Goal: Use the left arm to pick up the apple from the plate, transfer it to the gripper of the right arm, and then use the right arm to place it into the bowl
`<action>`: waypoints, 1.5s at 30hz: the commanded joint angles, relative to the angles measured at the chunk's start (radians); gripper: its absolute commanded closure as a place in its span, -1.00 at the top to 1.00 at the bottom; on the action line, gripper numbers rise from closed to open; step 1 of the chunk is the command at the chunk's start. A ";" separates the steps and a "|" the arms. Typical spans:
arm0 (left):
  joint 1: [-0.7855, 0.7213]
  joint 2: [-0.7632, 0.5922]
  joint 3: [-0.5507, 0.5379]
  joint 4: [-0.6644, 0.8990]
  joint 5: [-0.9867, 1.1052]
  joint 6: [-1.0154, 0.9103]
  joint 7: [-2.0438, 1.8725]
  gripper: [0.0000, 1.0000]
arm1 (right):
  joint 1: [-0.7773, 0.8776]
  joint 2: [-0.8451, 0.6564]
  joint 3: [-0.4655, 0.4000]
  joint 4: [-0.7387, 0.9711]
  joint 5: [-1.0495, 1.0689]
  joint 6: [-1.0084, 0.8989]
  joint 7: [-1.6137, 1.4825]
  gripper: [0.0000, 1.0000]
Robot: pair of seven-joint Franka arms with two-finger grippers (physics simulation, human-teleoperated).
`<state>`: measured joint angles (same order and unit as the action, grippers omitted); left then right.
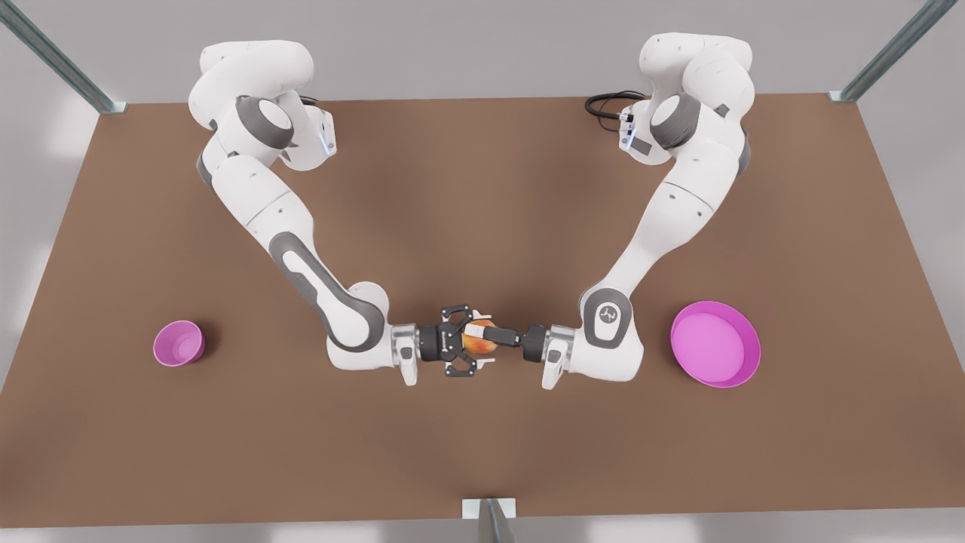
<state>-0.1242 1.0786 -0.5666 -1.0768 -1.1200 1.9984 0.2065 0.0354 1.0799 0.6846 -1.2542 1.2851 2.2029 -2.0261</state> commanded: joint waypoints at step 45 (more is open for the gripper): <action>0.385 -0.440 -0.018 0.005 1.284 -0.681 -0.346 1.00 | -0.379 -0.037 0.032 0.022 -0.676 -0.549 0.254 0.32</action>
<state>0.2539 0.6705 -0.5788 -1.0725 -0.2356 1.5761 0.1117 -0.3249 1.0416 0.7142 -1.2323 0.8039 1.8496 -1.9153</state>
